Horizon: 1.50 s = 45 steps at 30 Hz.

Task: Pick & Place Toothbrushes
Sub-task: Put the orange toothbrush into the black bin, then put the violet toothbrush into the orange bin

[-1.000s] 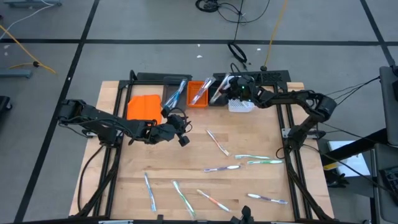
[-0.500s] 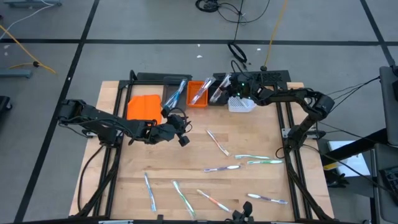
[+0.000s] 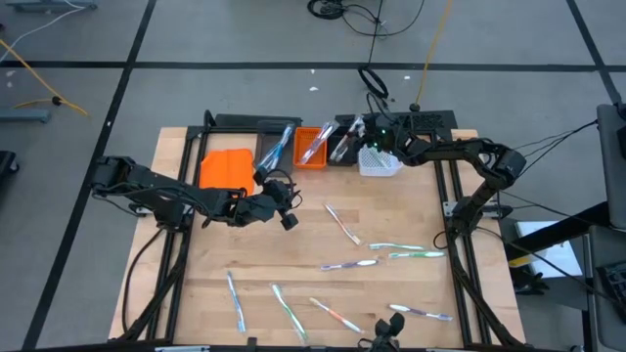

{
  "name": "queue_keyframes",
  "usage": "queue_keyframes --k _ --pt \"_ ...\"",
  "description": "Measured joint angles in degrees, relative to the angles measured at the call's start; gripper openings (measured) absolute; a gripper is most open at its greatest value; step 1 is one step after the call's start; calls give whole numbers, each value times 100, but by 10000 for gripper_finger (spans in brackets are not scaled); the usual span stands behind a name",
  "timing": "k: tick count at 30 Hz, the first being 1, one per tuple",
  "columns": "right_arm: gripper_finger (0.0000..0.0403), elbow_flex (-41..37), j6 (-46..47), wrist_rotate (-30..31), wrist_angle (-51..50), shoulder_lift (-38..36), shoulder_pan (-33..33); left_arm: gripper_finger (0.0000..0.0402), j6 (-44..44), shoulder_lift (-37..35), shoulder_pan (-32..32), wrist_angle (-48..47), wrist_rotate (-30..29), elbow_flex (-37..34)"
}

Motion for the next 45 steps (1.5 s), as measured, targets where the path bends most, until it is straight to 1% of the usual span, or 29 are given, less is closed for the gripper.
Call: queue_keyframes --k 3,8,12,16,18,23,27,30,33,37,42,45 --pt "238 -2 134 256 434 0 0 99 0 0 0 -2 0 0" --pt "239 -2 141 428 1006 0 0 99 0 0 0 -4 0 0" --pt "229 -2 279 397 1000 0 0 99 0 0 0 -11 0 0" --pt "222 -2 202 437 896 0 0 99 -2 0 7 -25 2 0" --pt "222 -2 207 554 985 0 0 99 -4 0 7 -44 1 0" --pt "223 -2 209 559 1488 -38 0 99 -34 0 7 -120 2 0" --pt "219 -3 207 558 1681 -37 -7 99 -33 0 7 -127 2 0" --pt "217 -2 211 536 1625 -37 -6 99 -33 0 7 -143 0 0" --pt "217 -2 369 265 1528 -37 48 99 -31 0 7 -164 0 0" --pt "215 -2 508 -470 1573 -37 261 99 -28 0 7 -166 1 0" --pt "215 -2 408 -978 1534 -37 740 99 -102 0 7 -196 19 0" --pt "215 -4 310 -1268 1371 -37 1111 99 -137 0 7 -223 257 0"
